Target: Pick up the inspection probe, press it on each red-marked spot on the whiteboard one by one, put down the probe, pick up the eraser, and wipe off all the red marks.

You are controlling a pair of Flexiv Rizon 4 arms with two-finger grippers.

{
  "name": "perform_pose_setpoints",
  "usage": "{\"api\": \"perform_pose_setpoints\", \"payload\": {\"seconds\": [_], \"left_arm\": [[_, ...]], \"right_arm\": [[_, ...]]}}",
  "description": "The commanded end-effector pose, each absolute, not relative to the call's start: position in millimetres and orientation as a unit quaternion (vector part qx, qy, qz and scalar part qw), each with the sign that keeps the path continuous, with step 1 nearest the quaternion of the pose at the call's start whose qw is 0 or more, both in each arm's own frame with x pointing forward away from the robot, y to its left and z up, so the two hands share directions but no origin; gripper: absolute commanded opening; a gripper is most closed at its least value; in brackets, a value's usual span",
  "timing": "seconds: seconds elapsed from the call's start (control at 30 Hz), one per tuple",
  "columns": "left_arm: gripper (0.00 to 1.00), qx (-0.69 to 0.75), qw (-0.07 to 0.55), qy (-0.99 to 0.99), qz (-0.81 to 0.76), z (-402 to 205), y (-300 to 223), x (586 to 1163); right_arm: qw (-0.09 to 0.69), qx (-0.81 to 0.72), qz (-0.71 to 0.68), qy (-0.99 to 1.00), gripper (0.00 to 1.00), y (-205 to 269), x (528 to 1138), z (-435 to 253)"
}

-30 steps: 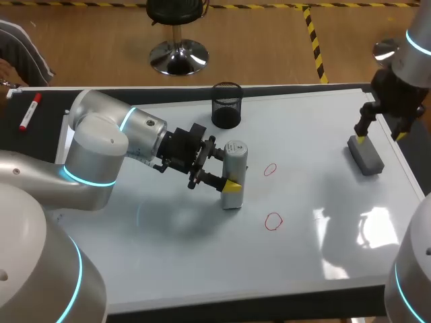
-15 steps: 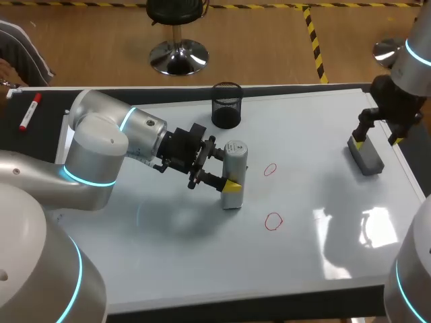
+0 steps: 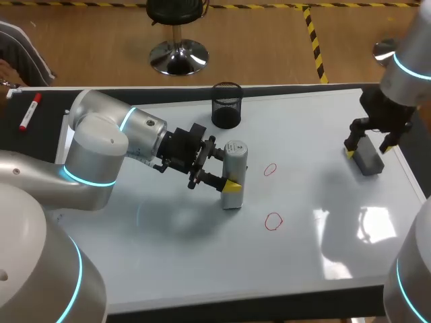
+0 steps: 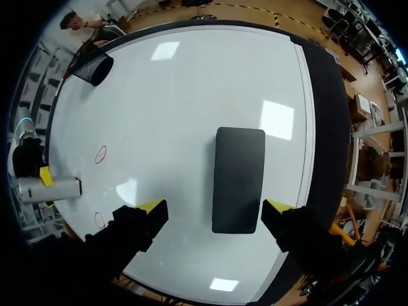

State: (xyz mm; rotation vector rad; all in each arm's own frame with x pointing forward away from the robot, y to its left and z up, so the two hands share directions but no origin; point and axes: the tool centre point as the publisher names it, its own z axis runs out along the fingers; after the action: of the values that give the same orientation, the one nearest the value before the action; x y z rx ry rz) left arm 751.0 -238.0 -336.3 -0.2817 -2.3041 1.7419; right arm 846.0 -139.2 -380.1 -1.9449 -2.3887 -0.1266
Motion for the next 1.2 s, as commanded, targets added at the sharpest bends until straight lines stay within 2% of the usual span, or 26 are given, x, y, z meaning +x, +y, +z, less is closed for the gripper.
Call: {"api": "perform_pose_setpoints", "payload": {"seconds": [0.03,0.7,1.2], "left_arm": [[0.0,-0.096,0.119,-0.787,0.598,-344,-238,749],[0.0,-0.096,0.119,-0.787,0.598,-344,-238,749],[0.0,-0.096,0.119,-0.787,0.598,-344,-238,749]], "right_arm": [[0.029,-0.627,-0.038,-0.778,1.0,-135,849,-387],[0.02,-0.642,-0.02,-0.766,1.0,-141,854,-405],[-0.003,-0.654,-0.032,-0.756,1.0,-144,859,-384]]}}
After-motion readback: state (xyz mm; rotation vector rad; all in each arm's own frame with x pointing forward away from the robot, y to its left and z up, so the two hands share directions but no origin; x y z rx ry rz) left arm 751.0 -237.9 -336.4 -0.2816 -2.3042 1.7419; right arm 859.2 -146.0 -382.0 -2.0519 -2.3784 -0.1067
